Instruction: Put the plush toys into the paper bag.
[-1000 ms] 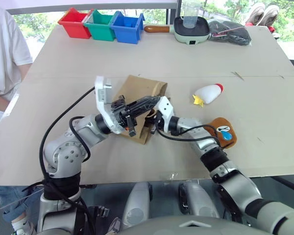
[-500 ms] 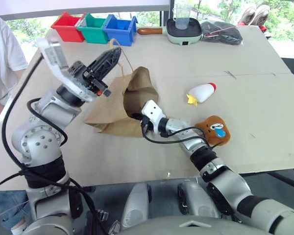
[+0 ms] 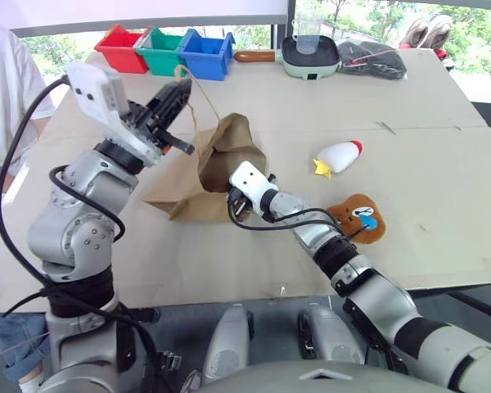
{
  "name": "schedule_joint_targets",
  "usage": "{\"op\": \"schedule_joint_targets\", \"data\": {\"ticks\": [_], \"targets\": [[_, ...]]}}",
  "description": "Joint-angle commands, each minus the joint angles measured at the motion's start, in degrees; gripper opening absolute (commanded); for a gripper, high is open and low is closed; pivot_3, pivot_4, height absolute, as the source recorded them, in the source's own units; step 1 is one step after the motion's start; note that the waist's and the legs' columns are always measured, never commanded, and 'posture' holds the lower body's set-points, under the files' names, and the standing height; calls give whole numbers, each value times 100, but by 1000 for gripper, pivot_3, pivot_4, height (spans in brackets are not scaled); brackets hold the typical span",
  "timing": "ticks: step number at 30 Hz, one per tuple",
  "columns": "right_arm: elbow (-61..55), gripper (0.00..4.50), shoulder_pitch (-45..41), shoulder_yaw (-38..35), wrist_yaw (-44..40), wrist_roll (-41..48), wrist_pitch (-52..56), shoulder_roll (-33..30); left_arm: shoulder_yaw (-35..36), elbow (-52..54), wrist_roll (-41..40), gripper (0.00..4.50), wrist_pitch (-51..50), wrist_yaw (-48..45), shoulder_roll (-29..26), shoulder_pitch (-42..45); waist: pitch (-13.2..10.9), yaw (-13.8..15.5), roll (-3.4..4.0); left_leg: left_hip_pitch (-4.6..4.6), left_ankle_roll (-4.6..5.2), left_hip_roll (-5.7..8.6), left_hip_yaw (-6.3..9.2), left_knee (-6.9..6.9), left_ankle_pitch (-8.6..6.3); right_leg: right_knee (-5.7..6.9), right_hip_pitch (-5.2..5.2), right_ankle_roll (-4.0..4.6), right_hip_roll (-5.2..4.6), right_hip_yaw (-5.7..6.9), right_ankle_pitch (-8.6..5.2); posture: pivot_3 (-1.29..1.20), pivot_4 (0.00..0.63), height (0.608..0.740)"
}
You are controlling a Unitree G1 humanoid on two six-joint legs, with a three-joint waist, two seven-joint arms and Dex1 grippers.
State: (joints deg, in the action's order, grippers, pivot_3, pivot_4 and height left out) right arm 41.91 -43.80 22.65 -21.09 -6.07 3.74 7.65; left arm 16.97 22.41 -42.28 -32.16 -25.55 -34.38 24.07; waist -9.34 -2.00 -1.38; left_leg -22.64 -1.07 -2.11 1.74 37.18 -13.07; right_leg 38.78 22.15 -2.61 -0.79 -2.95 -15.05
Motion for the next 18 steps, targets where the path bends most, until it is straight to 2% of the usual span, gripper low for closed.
{"op": "schedule_joint_targets", "data": {"ticks": [1, 4, 5, 6, 7, 10, 11, 12, 13, 16, 18], "targets": [[-1096, 19, 414, -154, -693, 380, 583, -168, -20, 75, -139, 0, 22, -816, -426, 17, -3, -4, 3, -12, 0, 0, 1, -3, 0, -3, 8, 0, -1, 2, 0, 0, 150, 740], [-2165, 19, 733, -242, -1099, 611, 1048, -460, -74, -24, -129, 0, 15, -1152, -579, -15, -9, 0, 6, -38, 0, 0, -2, -21, 0, -22, 31, 1, -4, 2, -2, 0, 150, 740], [-3112, 19, 969, -410, -1324, 910, 1537, -765, -153, -101, -103, 0, 35, -1393, -665, -36, -11, 2, 9, -58, 0, 0, -2, -22, 0, -23, 52, 1, -5, 2, -2, 0, 150, 740], [-4145, 391, 1214, -617, -1515, 1228, 2123, -1120, -227, -208, -74, 0, 56, -1604, -724, -42, -12, -3, 11, -96, -1, -1, 6, -17, 0, -25, 81, 1, -7, 13, -1, 0, 150, 740], [-4879, 515, 1380, -757, -1627, 1457, 2568, -1368, -274, -288, -50, 0, 75, -1753, -764, -43, -20, 16, 16, -112, -1, -1, 10, -12, 0, -25, 94, 1, -7, 17, -1, 0, 150, 740], [-6749, 1713, 1868, -1192, -1892, 2372, 3695, -2069, -345, -514, -57, 0, 138, -2029, -744, 87, -31, 41, 22, -150, -1, 2, 14, -6, 0, -25, 122, 0, -14, 27, -1, 0, 150, 740], [-7237, 2271, 2008, -1457, -1850, 2687, 4044, -2205, -367, -569, -61, 0, 147, -2085, -723, 141, -32, 35, 23, -150, -1, 1, 15, -7, 0, -25, 123, 0, -12, 29, -1, 0, 150, 740], [-7606, 2823, 2125, -1739, -1727, 2920, 4375, -2290, -390, -606, -69, 0, 140, -2144, -709, 176, -31, 25, 22, -150, 0, -1, 17, -9, 0, -24, 124, 0, -8, 30, -1, 0, 150, 740], [-7994, 3116, 2322, -2016, -1670, 3073, 4651, -2518, -419, -624, -78, 0, 140, -2228, -698, 198, -32, 14, 21, -148, 0, -4, 18, -12, 0, -24, 124, 1, -5, 30, -2, 0, 150, 740], [-8872, 4424, 2885, -2862, -1487, 3374, 5471, -3215, -413, -677, -166, 0, 93, -2472, -692, 260, -33, 6, 22, -140, 0, -5, 15, -17, 0, -23, 122, 4, -2, 28, -4, 0, 150, 740], [-9350, 4424, 3632, -3272, -1558, 3225, 5800, -4112, -360, -731, -314, 0, -29, -2652, -741, 308, -36, 29, 22, -140, 0, -2, 8, -15, 0, -24, 121, 4, -6, 23, -4, 0, 150, 740]]}}
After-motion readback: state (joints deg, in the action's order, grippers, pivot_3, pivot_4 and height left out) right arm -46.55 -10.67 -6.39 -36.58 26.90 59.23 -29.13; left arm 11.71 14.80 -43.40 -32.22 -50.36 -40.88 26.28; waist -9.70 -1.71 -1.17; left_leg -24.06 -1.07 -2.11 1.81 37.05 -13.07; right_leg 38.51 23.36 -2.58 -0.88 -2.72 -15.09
